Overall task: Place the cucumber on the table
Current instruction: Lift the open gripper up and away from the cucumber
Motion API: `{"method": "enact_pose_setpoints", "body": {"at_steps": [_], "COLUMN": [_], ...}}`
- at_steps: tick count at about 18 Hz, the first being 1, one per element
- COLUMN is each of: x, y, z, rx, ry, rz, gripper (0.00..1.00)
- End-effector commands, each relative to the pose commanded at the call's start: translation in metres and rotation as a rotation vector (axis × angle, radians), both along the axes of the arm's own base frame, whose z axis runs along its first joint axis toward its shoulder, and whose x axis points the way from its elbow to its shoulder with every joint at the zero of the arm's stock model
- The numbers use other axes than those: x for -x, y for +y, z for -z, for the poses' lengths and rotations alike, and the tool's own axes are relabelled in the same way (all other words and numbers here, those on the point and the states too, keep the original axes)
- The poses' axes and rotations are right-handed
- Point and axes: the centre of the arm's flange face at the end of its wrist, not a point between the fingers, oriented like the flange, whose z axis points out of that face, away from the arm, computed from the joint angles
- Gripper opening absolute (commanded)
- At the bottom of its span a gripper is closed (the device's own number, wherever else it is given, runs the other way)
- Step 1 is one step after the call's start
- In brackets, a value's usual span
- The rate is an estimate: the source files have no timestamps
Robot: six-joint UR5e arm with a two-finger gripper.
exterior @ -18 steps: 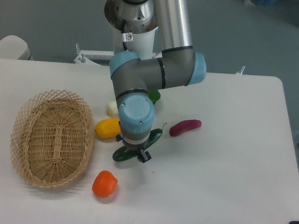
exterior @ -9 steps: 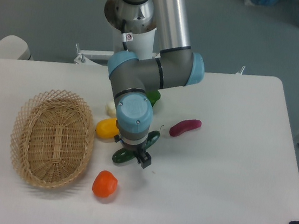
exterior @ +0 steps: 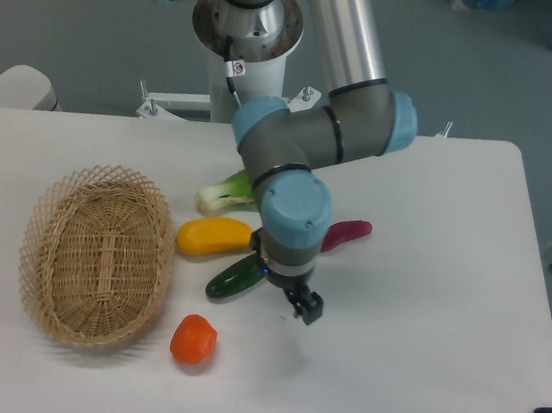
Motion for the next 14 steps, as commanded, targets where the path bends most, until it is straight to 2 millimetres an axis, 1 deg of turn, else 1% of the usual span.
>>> {"method": "enact_pose_setpoints", "body": {"at_steps": [3,5,6,8,9,11,14], "x": [0.026,0.038,0.047,0.058,0.064,0.07,0.077], "y": [0.008,0.011,0.012,0.02,0.021,0.022,0.017], "z": [-0.003,-0.006,-0.003,-0.005,-0.003,-0.003,-0.002], "rx": [0.0,-0.011,-0.011,-0.023,-0.025,-0.034,-0.037], "ry": [0.002,0.013,0.016,0.028,0.031,0.032,0.029], "rz": [-0.015,-0.021,-0.028,-0.029,-0.034,-0.037,-0.043], "gripper": [1.0,1.0,1.0,1.0,1.0,1.0,1.0]}}
